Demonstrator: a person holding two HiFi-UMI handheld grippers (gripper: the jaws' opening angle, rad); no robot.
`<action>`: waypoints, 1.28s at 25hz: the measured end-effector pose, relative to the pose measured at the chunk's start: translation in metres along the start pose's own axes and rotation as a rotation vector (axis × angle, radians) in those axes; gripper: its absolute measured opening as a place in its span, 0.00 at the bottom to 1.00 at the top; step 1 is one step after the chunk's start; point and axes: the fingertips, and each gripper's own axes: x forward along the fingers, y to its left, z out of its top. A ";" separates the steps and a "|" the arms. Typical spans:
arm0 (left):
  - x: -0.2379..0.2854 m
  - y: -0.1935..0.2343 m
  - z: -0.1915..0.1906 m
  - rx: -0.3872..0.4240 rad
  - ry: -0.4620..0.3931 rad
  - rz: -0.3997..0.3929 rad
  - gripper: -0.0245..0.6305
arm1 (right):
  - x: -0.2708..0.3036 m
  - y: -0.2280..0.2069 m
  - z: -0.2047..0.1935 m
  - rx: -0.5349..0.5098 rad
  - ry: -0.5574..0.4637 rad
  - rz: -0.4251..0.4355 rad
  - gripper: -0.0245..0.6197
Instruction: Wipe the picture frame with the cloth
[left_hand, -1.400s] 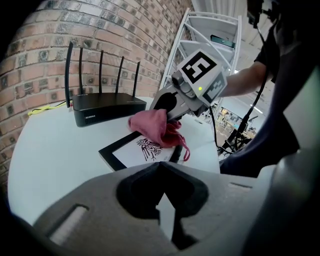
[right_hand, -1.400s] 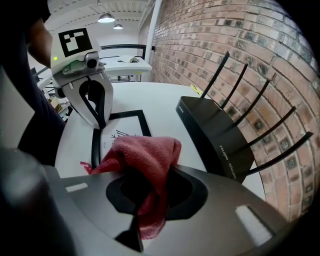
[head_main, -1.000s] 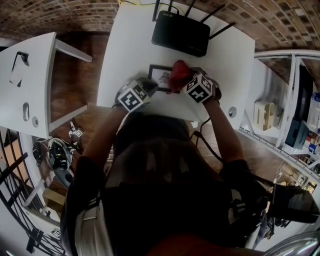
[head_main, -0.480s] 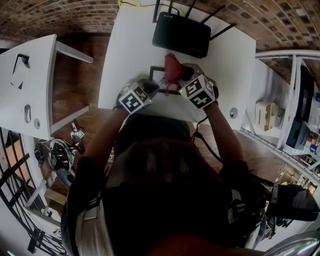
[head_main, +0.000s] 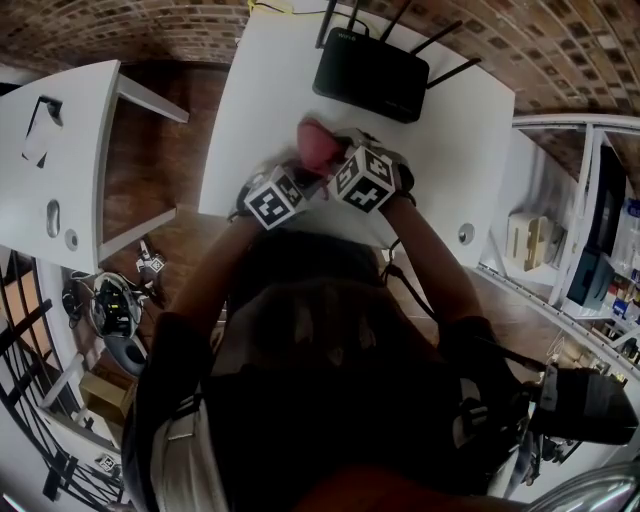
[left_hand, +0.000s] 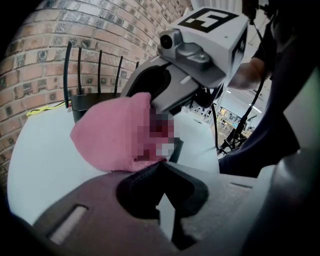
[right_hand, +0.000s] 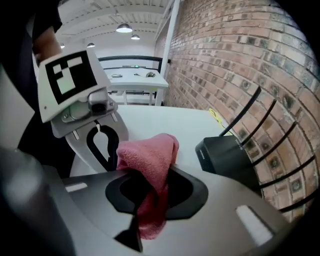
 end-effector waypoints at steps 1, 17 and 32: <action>0.000 0.000 0.000 0.001 -0.001 -0.001 0.04 | 0.005 0.002 -0.006 -0.002 0.025 0.009 0.15; -0.005 0.005 -0.003 0.015 -0.005 -0.005 0.04 | -0.026 -0.009 -0.120 0.261 0.200 -0.104 0.15; -0.004 0.007 -0.008 -0.090 0.075 0.028 0.04 | -0.077 -0.032 -0.170 0.404 0.006 -0.136 0.16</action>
